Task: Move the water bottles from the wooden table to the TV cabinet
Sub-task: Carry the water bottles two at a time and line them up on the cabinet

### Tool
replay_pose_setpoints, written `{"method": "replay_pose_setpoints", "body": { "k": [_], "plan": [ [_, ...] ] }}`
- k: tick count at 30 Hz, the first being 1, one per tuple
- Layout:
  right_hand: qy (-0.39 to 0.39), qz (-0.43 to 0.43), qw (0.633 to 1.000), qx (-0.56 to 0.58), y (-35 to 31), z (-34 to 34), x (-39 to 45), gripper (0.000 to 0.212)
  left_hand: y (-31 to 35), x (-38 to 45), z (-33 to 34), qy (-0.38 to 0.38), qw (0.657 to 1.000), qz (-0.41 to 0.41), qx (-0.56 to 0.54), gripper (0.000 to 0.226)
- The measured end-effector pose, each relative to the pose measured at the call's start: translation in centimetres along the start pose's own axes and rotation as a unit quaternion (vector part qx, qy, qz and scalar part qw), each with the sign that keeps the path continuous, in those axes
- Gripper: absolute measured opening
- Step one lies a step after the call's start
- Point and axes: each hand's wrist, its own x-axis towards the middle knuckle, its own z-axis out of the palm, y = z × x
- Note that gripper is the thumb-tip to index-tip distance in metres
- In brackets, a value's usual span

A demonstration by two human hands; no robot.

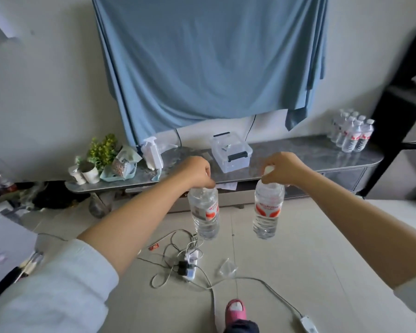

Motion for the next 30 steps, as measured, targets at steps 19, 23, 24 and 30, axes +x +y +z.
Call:
{"method": "replay_pose_setpoints", "body": {
  "k": [19, 23, 24, 30],
  "plan": [
    [0.083, 0.163, 0.980, 0.076, 15.5, -10.3, 24.4, 0.012, 10.7, 34.6, -2.8, -0.091, 0.975, 0.185, 0.078, 0.009],
    [0.098, 0.194, 0.973, 0.074, 20.5, -12.5, 28.1, 0.023, 14.5, 40.3, -1.3, -0.111, 0.971, 0.204, 0.061, 0.017],
    [0.100, 0.198, 0.972, 0.076, 22.1, -13.3, 29.4, 0.023, 15.8, 42.2, -0.8, -0.114, 0.970, 0.207, 0.059, 0.014],
    [0.090, 0.194, 0.975, 0.054, 31.6, -18.5, 35.4, 0.021, 24.5, 52.0, 0.9, -0.135, 0.962, 0.227, 0.068, 0.011]
  ]
}}
